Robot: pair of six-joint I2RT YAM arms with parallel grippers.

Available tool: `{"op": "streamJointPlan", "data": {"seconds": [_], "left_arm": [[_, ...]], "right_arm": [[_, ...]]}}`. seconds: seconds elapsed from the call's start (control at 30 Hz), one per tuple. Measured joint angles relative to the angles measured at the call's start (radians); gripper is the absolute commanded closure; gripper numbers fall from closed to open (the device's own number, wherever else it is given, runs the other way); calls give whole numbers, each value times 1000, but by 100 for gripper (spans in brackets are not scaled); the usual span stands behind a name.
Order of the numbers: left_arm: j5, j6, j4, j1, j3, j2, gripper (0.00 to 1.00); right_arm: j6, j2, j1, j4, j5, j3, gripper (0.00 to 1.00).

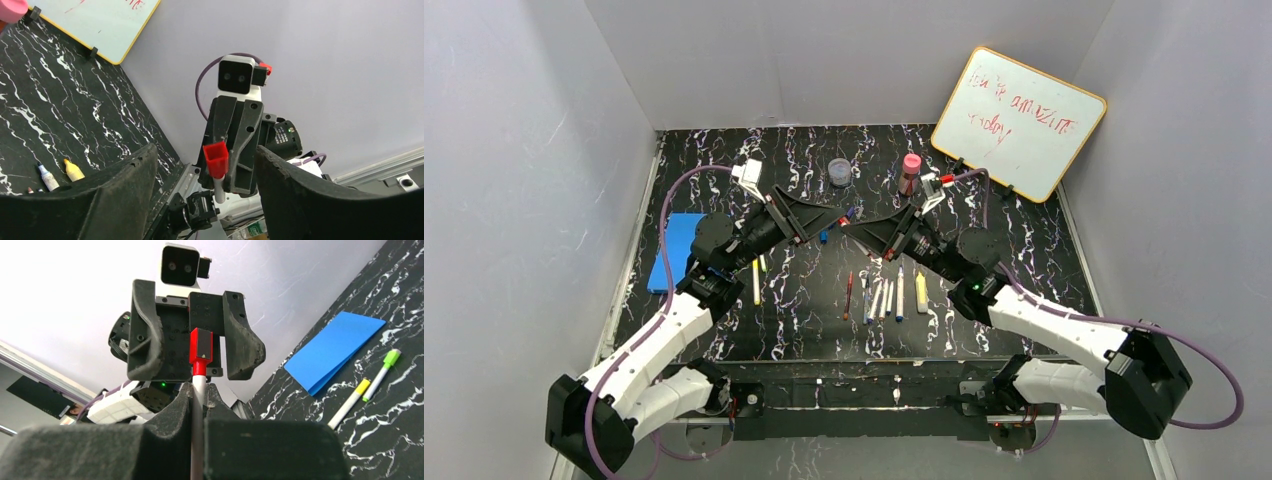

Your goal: Open the pen caps

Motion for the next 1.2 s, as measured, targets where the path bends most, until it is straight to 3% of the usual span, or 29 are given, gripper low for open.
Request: {"op": "streamJointPlan", "data": {"seconds": [0.17, 0.53, 0.93, 1.03, 1.13, 1.2], "left_arm": [[5, -2, 0, -2, 0, -6, 57], [-17, -1, -1, -3, 0, -25, 71], [-31, -2, -1, -15, 1, -9, 71], [-31, -2, 0, -17, 5, -1, 80], [-34, -2, -2, -23, 6, 4, 97], [-37, -5, -3, -25, 8, 6, 100]], "right_arm": [[27, 40, 0, 74, 0, 11, 99], [57, 72, 0, 125, 0, 11, 99], [60, 88, 0, 123, 3, 11, 99], [60, 90, 0, 123, 3, 11, 99], [57, 94, 0, 122, 5, 11, 99], [51, 98, 1, 123, 3, 11, 99]]}}
